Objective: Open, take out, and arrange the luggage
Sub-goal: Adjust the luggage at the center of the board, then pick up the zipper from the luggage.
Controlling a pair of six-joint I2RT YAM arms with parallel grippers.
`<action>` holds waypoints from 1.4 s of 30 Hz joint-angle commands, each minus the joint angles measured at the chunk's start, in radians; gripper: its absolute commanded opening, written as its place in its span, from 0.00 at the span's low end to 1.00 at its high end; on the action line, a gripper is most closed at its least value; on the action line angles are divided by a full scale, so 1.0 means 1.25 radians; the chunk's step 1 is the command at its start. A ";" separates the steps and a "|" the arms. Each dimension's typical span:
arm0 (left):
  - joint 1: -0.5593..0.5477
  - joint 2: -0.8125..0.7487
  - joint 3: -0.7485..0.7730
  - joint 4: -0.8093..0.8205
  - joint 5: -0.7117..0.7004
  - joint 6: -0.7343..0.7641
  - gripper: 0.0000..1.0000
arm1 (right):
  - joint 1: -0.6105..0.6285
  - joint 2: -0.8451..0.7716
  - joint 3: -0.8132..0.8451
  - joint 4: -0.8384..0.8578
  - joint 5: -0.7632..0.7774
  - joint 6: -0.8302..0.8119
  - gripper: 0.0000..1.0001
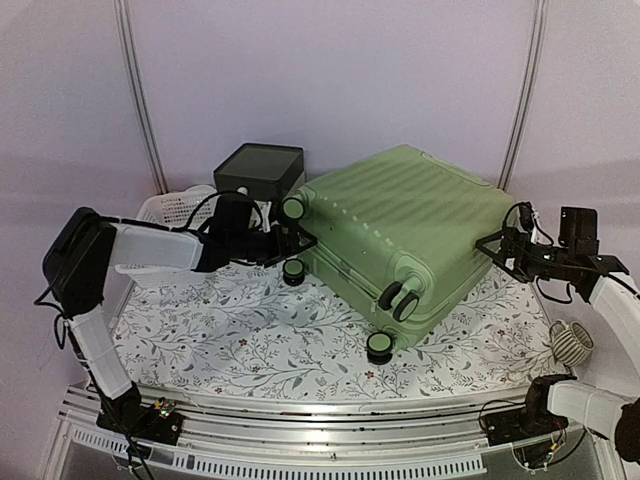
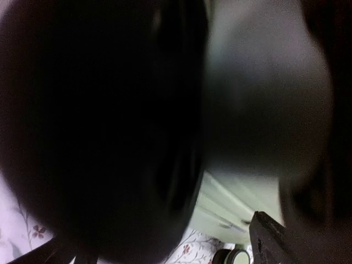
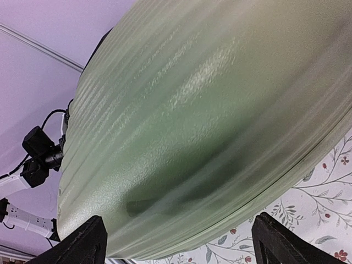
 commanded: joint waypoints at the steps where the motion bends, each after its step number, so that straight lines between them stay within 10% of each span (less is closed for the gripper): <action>1: -0.081 -0.151 -0.077 -0.077 -0.097 0.116 0.96 | 0.019 -0.019 -0.020 -0.018 -0.031 0.010 0.93; 10: -0.255 -0.334 -0.254 -0.016 -0.283 0.151 0.94 | 0.032 -0.054 -0.073 -0.004 -0.068 0.025 0.93; 19: -0.409 -0.242 -0.312 0.262 -0.379 0.211 0.90 | 0.096 -0.069 -0.129 0.071 -0.140 0.048 0.93; 42: -0.419 0.068 -0.303 0.711 -0.316 0.266 0.59 | 0.308 -0.050 -0.240 0.364 -0.093 0.174 0.90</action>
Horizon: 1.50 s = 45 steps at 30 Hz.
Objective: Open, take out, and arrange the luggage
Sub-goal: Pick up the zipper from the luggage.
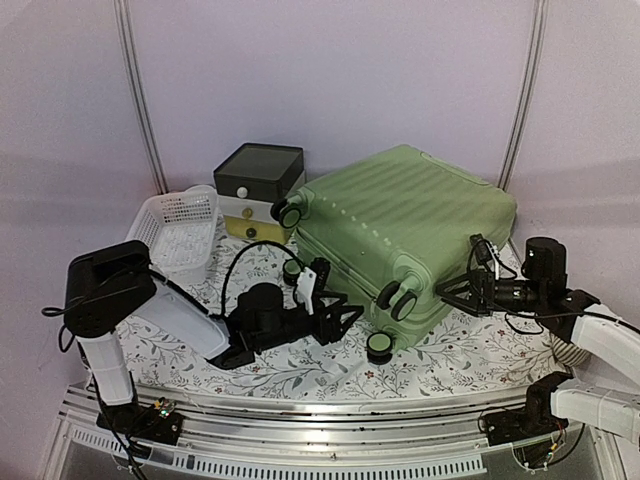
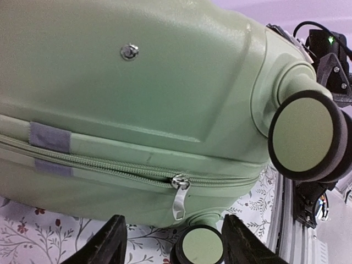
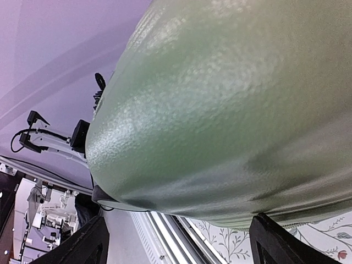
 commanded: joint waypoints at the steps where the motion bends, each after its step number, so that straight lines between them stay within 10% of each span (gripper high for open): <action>1: -0.008 0.045 0.017 0.085 0.049 0.017 0.57 | 0.023 0.003 -0.017 0.083 0.042 0.020 0.90; 37: -0.003 0.230 0.133 0.105 0.042 0.070 0.39 | 0.035 0.003 -0.005 0.044 0.094 -0.018 0.89; 45: 0.004 0.234 0.161 0.083 0.072 0.075 0.16 | 0.035 -0.003 -0.009 0.036 0.099 -0.021 0.89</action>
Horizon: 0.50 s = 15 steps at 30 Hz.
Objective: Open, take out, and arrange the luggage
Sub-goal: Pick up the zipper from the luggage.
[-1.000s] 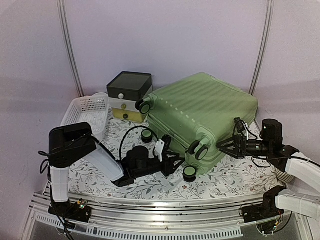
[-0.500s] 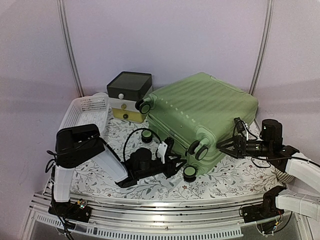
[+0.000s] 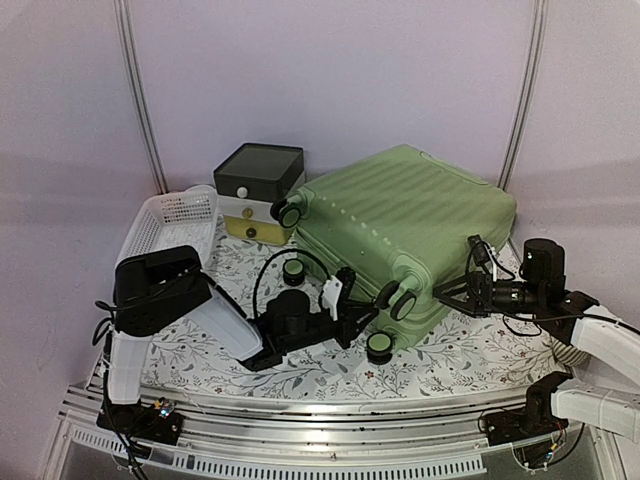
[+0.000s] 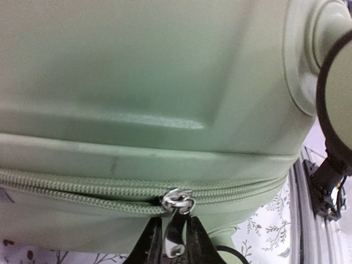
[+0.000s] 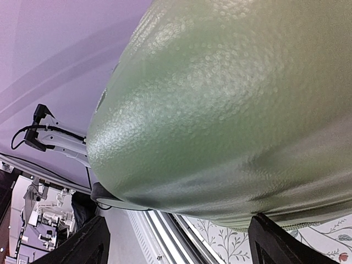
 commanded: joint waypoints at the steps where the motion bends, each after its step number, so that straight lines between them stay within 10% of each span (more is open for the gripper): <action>1: 0.004 0.013 0.019 -0.015 0.027 0.020 0.09 | 0.005 0.002 0.001 0.014 0.064 -0.025 0.89; 15: -0.009 0.014 -0.046 0.171 0.231 0.005 0.00 | 0.005 0.017 -0.067 0.087 0.046 0.000 0.89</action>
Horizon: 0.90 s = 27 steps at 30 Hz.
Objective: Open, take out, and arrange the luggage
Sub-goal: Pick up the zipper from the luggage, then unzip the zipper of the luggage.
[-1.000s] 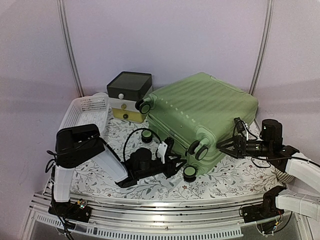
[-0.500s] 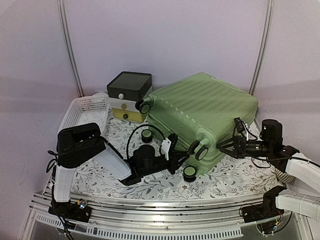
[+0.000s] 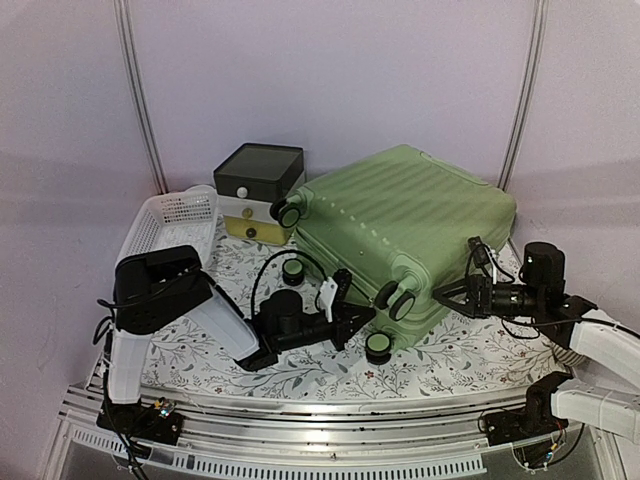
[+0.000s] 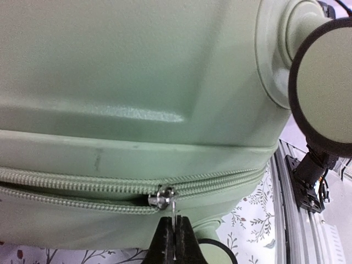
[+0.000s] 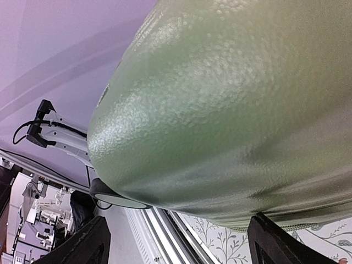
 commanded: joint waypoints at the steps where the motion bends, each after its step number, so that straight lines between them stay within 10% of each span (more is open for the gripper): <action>1: -0.026 0.016 -0.024 0.142 0.176 0.011 0.00 | 0.004 0.016 -0.050 0.061 0.044 0.008 0.89; 8: -0.043 0.069 -0.016 0.320 0.360 -0.018 0.00 | 0.005 0.036 -0.071 0.101 0.034 0.023 0.88; 27: -0.146 0.109 0.174 0.022 0.457 0.213 0.00 | 0.067 0.093 -0.110 0.233 0.054 0.081 0.87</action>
